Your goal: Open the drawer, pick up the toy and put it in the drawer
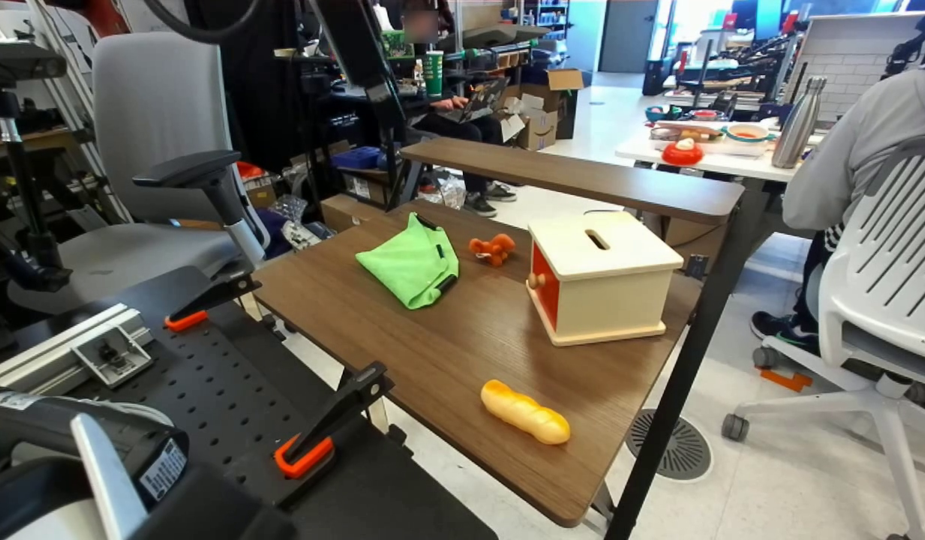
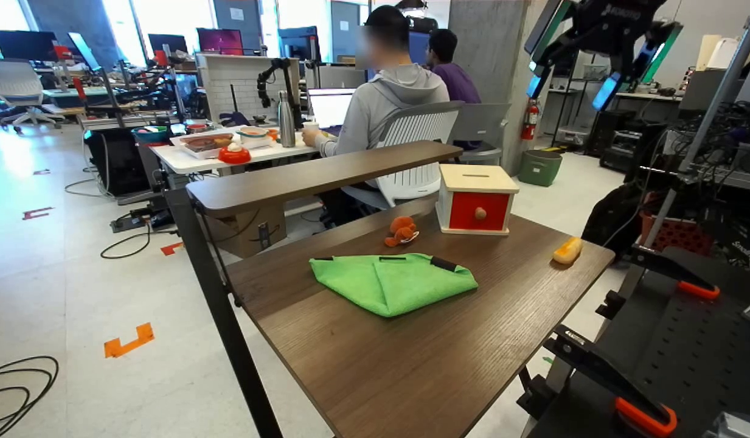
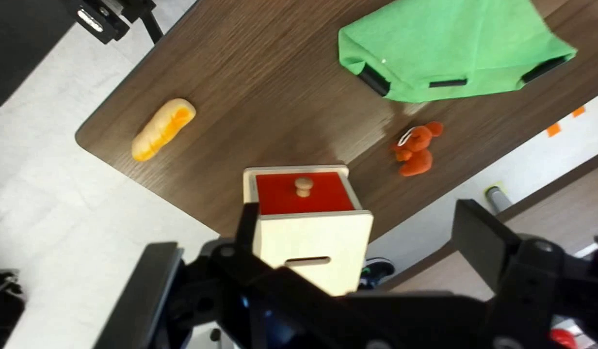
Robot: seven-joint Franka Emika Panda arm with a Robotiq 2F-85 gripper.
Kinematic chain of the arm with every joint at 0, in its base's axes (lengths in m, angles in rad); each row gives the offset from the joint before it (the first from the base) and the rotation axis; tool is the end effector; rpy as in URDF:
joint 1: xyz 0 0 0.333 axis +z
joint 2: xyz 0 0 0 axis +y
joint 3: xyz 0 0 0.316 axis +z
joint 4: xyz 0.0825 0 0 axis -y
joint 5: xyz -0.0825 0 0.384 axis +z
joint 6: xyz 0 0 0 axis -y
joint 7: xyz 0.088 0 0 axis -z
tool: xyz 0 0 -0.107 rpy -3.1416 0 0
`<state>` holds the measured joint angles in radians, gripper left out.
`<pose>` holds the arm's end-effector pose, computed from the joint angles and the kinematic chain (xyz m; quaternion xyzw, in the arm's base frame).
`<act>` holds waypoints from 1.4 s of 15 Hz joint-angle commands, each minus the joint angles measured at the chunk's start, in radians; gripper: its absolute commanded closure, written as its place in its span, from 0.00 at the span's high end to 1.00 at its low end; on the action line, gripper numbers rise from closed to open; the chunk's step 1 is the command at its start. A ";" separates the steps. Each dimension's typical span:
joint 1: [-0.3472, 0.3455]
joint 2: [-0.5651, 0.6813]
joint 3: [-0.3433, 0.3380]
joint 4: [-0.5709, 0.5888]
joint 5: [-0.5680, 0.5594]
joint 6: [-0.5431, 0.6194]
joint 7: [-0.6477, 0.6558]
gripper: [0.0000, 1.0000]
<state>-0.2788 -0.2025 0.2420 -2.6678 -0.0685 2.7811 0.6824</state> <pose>0.4385 -0.0151 0.3342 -0.9347 0.3181 -0.1585 0.0098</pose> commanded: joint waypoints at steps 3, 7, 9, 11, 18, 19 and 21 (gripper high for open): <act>0.031 0.300 -0.126 0.247 -0.162 -0.047 0.229 1.00; 0.163 0.463 -0.266 0.338 -0.181 -0.021 0.286 1.00; 0.223 0.531 -0.316 0.375 -0.154 -0.016 0.275 1.00; 0.264 0.588 -0.345 0.412 -0.123 -0.016 0.249 1.00; 0.318 0.747 -0.398 0.524 -0.058 0.027 0.185 1.00; 0.315 0.764 -0.398 0.539 -0.042 0.031 0.170 1.00; 0.308 0.793 -0.397 0.569 -0.009 0.024 0.141 1.00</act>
<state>0.0178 0.5341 -0.1373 -2.1578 -0.1332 2.7892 0.8804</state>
